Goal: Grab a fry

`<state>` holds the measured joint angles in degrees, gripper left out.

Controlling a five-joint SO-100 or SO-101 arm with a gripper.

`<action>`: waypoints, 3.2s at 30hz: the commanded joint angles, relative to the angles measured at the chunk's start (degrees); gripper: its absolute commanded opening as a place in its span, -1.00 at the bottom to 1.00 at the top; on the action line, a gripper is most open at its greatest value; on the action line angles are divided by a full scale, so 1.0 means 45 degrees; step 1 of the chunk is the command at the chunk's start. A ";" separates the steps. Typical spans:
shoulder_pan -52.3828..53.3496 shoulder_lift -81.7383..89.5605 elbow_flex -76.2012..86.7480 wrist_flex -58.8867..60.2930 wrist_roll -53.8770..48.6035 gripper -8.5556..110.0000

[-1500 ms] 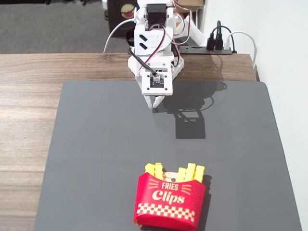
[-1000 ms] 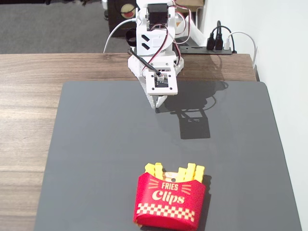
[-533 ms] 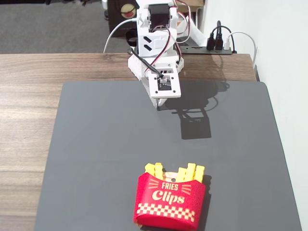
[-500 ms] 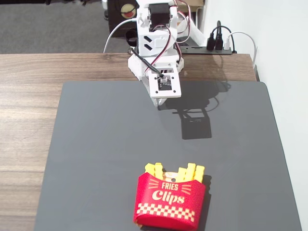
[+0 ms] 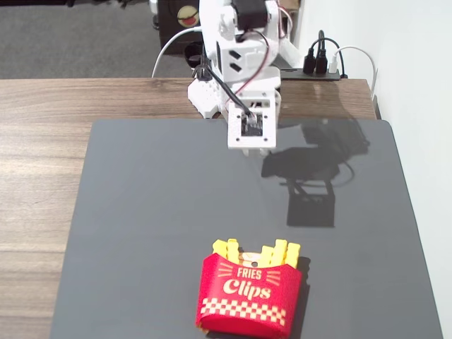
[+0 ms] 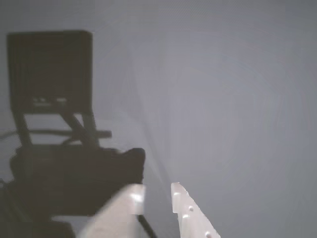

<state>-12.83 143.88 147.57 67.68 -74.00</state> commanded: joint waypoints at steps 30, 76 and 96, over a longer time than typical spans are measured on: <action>0.0312 -1.3184 -1.1582 -0.2168 0.1719 -0.55; 0.0234 -1.4395 -1.3184 -0.1328 0.1270 -0.85; -0.0059 -0.7773 -0.5996 -0.1543 0.1055 -0.85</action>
<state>-12.66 101.87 117.33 60.64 -68.91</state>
